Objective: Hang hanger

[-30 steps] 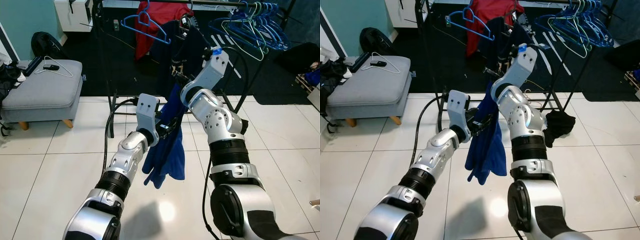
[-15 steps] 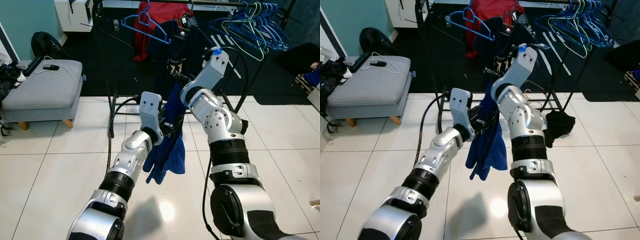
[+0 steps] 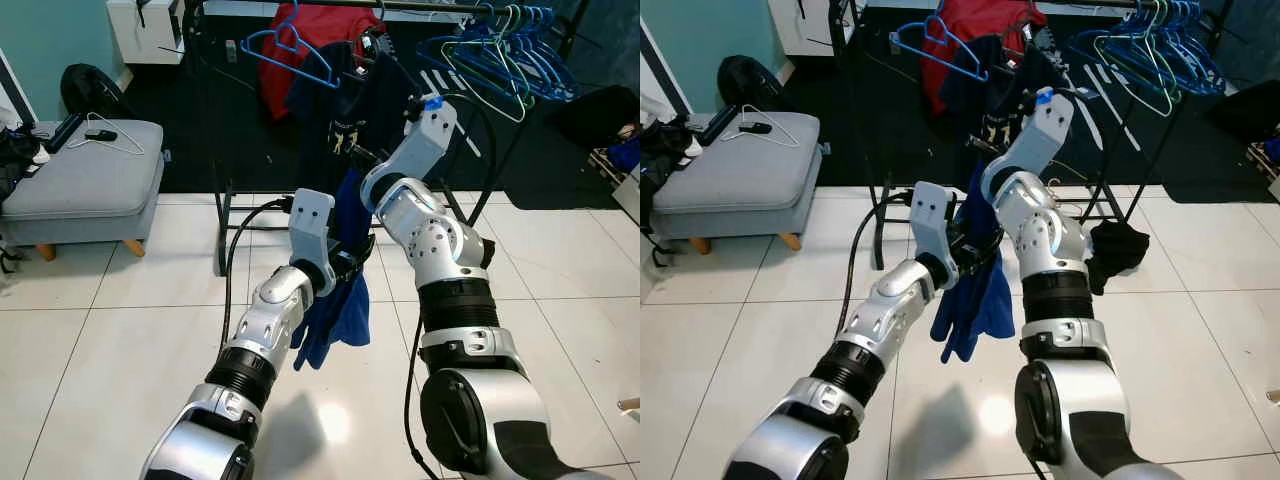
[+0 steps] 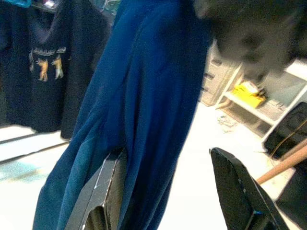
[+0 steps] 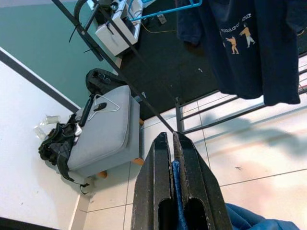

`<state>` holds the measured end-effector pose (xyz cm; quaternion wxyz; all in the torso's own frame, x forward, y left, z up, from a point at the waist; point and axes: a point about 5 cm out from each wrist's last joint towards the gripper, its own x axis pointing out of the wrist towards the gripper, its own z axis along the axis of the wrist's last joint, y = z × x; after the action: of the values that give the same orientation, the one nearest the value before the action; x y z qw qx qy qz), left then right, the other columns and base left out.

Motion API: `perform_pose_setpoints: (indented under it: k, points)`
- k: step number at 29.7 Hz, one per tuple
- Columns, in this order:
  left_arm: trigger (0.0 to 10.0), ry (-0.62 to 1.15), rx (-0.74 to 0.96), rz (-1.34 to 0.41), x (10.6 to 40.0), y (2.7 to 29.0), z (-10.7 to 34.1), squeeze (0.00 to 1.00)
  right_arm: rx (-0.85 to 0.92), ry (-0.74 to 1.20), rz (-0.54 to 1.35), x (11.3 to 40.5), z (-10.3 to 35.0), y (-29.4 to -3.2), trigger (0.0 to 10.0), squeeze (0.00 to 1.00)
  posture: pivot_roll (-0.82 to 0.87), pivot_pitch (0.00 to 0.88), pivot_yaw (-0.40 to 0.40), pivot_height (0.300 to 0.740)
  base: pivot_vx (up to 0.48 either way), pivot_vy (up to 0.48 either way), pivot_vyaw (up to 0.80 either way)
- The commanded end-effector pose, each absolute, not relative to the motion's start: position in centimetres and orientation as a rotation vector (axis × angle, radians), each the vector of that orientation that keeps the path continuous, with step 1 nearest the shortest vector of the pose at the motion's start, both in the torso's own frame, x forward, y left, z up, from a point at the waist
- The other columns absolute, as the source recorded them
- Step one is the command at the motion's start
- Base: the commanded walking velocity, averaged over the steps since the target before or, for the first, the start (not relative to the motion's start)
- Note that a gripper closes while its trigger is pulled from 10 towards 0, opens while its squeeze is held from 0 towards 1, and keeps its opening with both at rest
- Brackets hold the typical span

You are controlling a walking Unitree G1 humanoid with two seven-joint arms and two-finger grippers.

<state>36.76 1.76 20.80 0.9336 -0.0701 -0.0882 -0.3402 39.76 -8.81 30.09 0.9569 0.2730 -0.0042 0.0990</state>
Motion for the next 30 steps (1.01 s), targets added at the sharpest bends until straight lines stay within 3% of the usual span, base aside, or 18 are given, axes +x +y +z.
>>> perform_pose_setpoints:
  k: [1, 10, 20, 30]
  points:
    - [10.0, -0.168, -0.184, -0.755, 35.9, 0.3, 20.4, 0.00, 0.538, -0.005, 0.208, 39.7, 30.0, -8.6, 0.0, 0.00, -0.12, 0.171, -0.066, 0.740, 0.000, 0.000, 0.00]
    - [10.0, -0.163, -0.174, -0.752, 35.8, -0.3, 20.6, 0.00, 0.541, -0.003, 0.208, 39.7, 30.0, -8.6, 0.0, 0.00, -0.12, 0.180, -0.065, 0.740, 0.000, 0.000, 0.00]
    - [10.0, -0.102, -0.041, -0.574, 37.0, 0.0, 20.3, 0.00, 0.549, -0.003, 0.208, 39.7, 30.0, -8.4, 0.0, 0.00, -0.12, 0.186, -0.063, 0.740, 0.000, 0.000, 0.00]
    - [10.0, -0.102, -0.013, -0.507, 37.4, 0.4, 20.5, 0.00, 0.552, -0.004, 0.207, 39.7, 30.0, -8.4, 0.0, 0.00, -0.11, 0.187, -0.058, 0.740, 0.000, 0.000, 0.00]
